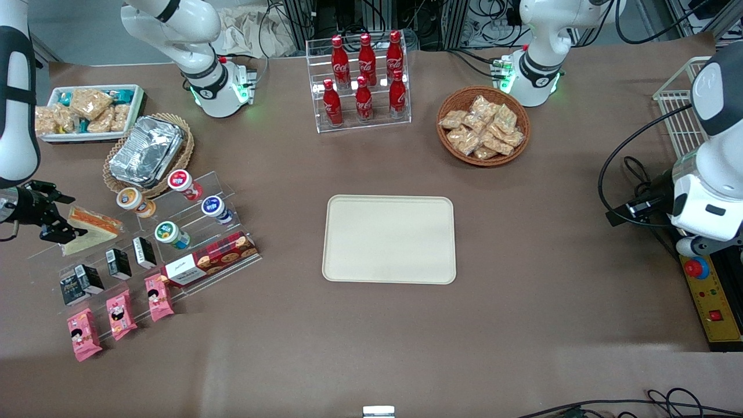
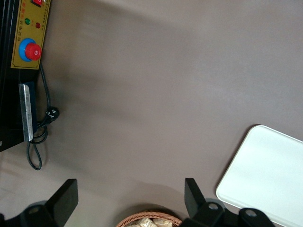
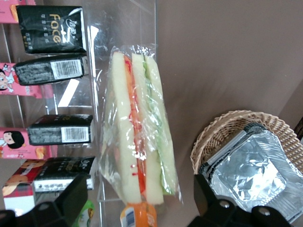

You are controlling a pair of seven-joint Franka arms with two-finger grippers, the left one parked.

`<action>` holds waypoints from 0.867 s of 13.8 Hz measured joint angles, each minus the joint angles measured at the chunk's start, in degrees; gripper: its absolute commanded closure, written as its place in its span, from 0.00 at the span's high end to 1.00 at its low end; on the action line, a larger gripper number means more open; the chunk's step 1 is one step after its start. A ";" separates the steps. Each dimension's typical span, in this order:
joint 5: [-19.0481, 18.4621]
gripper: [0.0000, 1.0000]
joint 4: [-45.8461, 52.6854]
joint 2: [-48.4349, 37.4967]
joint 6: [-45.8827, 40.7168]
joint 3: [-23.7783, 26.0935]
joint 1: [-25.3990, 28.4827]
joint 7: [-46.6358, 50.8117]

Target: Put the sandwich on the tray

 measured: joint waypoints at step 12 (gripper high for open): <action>-0.02 1.00 -0.30 2.11 2.92 0.33 -1.81 -3.16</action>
